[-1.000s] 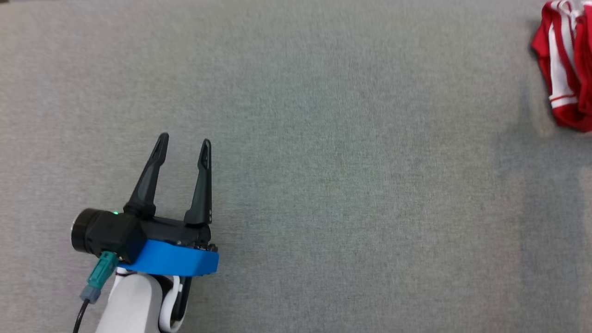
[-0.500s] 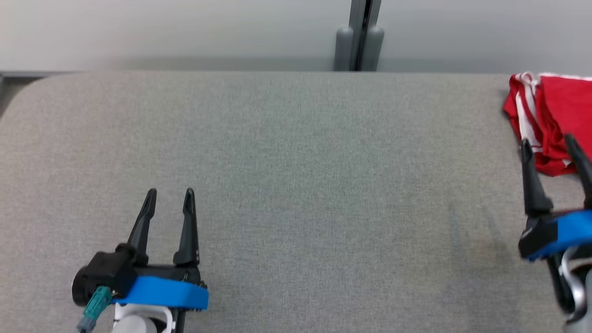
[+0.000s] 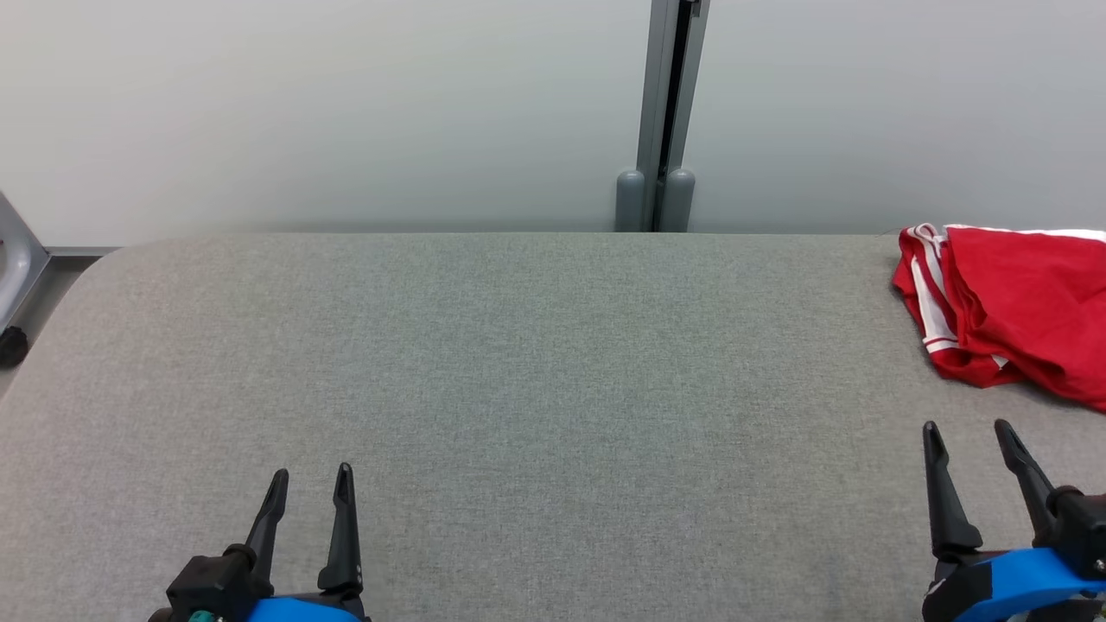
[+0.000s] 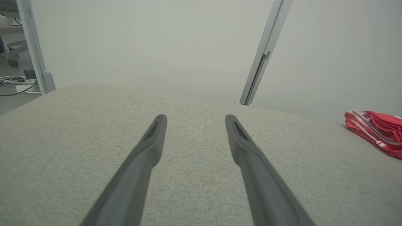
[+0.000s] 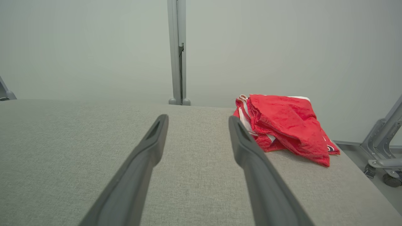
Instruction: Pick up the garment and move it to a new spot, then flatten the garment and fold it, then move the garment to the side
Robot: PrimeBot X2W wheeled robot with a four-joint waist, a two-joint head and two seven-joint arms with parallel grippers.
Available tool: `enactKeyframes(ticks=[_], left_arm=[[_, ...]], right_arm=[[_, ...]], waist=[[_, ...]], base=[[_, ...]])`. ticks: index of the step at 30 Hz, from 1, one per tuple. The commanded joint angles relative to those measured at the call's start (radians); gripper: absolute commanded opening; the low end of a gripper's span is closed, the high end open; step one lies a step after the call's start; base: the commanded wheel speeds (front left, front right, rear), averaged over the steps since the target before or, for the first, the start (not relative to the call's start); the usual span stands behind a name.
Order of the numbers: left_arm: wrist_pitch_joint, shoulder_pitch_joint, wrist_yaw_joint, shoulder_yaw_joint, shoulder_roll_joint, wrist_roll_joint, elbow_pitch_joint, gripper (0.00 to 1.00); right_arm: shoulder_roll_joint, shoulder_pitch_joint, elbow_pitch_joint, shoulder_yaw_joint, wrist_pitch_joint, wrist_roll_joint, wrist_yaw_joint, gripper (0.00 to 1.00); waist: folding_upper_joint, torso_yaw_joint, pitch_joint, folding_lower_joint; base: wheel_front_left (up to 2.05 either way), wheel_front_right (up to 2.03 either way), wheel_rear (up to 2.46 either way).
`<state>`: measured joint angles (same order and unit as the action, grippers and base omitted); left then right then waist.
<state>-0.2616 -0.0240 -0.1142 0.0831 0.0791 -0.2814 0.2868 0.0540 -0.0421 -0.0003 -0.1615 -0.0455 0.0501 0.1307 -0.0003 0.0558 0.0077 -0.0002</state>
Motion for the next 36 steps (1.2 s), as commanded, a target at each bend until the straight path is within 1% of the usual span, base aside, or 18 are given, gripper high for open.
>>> enactKeyframes(ticks=[1, 6, 11, 21, 36], left_arm=[[-0.004, -0.013, 0.001, 0.001, 0.001, 0.003, 0.003, 1.00], [-0.004, -0.030, 0.004, 0.001, 0.005, 0.017, 0.015, 1.00], [-0.004, -0.027, 0.003, 0.005, 0.001, 0.019, 0.024, 1.00], [-0.004, -0.014, -0.004, 0.017, -0.001, 0.013, 0.048, 1.00], [-0.004, -0.009, -0.007, 0.004, 0.004, 0.006, 0.046, 1.00]], right_arm=[[-0.001, -0.025, 0.003, -0.012, -0.005, 0.004, 0.000, 1.00], [-0.004, -0.055, 0.029, -0.008, -0.020, 0.020, 0.000, 1.00], [-0.004, -0.047, 0.049, 0.000, -0.030, 0.027, 0.000, 1.00], [-0.004, -0.049, 0.062, 0.007, -0.038, 0.033, 0.000, 1.00], [-0.004, -0.045, 0.071, 0.016, -0.052, 0.034, 0.000, 1.00]], waist=[[0.0003, -0.007, -0.013, 0.0002], [0.0003, -0.014, -0.025, 0.0002], [0.0003, -0.020, -0.028, 0.0002], [0.0003, -0.004, -0.027, 0.0002], [0.0003, 0.008, -0.017, 0.0002]], base=[[0.00, 0.00, 0.00], [0.00, 0.00, 0.00], [0.00, 0.00, 0.00], [0.00, 0.00, 0.00], [0.00, 0.00, 0.00]])
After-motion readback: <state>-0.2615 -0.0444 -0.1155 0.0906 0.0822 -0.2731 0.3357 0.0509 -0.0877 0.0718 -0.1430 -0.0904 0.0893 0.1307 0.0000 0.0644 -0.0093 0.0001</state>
